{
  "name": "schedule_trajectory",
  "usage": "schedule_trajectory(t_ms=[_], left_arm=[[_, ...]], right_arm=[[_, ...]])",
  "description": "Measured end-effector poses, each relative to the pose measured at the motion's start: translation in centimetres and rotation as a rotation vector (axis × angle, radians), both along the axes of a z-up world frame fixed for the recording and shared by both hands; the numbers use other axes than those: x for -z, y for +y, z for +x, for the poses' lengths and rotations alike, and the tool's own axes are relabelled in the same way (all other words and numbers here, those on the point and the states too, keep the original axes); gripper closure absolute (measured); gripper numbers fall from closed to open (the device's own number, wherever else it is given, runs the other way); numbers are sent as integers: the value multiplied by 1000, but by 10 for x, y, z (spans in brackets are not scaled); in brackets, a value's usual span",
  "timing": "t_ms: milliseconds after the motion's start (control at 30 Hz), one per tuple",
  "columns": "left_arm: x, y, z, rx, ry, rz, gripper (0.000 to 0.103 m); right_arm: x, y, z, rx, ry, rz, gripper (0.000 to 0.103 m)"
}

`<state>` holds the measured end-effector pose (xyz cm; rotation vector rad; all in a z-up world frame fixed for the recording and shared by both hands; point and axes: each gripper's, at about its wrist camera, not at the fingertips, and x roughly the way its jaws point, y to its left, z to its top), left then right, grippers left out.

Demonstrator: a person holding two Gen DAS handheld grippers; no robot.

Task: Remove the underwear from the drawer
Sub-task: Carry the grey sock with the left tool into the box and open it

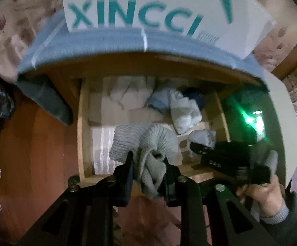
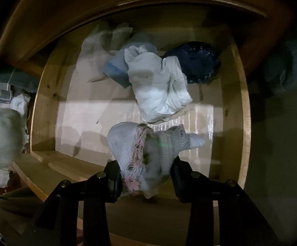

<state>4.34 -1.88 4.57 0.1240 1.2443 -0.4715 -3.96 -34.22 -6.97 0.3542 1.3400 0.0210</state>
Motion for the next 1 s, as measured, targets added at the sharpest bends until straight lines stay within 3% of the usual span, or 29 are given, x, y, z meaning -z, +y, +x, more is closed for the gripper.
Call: schedule_trajectory(t_ms=[267,400,533,633,733,867,1000], left_arm=[[-69,16,-3,33,-164,-63,80],[-109,27,2,18,-200,-125,80],[-163,27,9,19,-349,-102,80],[-191,24,19,20,-394,-124,80],[-220,16,35,16,-467,-98,80],[-241,10,69,15,-506,-64,80],[-243,4,109,-24,-492,-77,80]], right_arm=[[-3,-2,0,-5,-7,-40,66],[-1,-2,-1,0,1,-26,66],[2,-5,-1,4,10,-27,66],[1,-9,-3,21,6,-20,66],[0,-12,-3,30,-1,-6,66],[1,-13,-4,33,3,4,66],[1,-13,-3,35,5,15,66]])
